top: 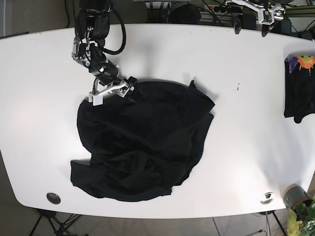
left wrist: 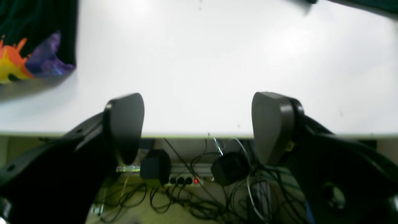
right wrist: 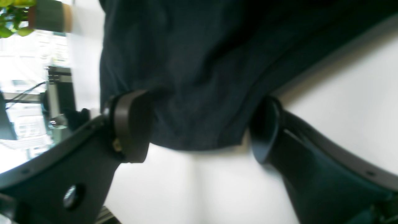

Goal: Fold the T-shirt properly
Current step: 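Move the right gripper down to the black T-shirt's edge, then grasp the shirt edge with the right gripper and drag it away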

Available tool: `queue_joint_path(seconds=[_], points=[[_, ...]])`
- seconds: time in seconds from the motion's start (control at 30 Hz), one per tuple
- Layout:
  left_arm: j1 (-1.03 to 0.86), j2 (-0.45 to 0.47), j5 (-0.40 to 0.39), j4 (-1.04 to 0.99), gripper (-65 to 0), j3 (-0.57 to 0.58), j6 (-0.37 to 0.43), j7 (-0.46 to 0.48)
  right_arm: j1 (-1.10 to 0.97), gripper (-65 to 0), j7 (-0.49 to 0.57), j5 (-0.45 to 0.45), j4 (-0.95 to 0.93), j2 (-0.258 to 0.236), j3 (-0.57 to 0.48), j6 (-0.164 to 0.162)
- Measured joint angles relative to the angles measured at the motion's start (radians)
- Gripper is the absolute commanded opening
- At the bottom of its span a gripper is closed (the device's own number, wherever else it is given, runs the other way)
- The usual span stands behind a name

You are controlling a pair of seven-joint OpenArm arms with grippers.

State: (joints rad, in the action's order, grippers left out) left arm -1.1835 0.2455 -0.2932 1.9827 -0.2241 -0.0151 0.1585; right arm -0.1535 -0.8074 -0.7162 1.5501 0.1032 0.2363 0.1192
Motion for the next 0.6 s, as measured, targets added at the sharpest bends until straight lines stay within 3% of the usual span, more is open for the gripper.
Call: queue_joint_path(seconds=[0.13,0.2,0.53,0.6], points=[[0.0,0.014,0.001,0.0,-14.0,0.01,-0.001,-0.004,0.015,-19.5,-0.008,-0.005,-0.014,0.0,-0.001,0.004],[0.002,0.03,0.0,0.0,-14.0,0.009,0.0,-0.003,0.015,-22.8,-0.007,-0.006,-0.014,0.001,-0.002,0.004],[0.003,0.033,0.0,0.0,-14.0,0.009,0.0,-0.003,0.009,-60.1,-0.002,0.022,-0.026,0.002,0.0,-0.018],[0.003,0.033,0.001,-0.001,-14.0,0.009,0.0,-0.004,0.009,-63.4,0.0,0.031,-0.027,0.002,0.0,-0.02]])
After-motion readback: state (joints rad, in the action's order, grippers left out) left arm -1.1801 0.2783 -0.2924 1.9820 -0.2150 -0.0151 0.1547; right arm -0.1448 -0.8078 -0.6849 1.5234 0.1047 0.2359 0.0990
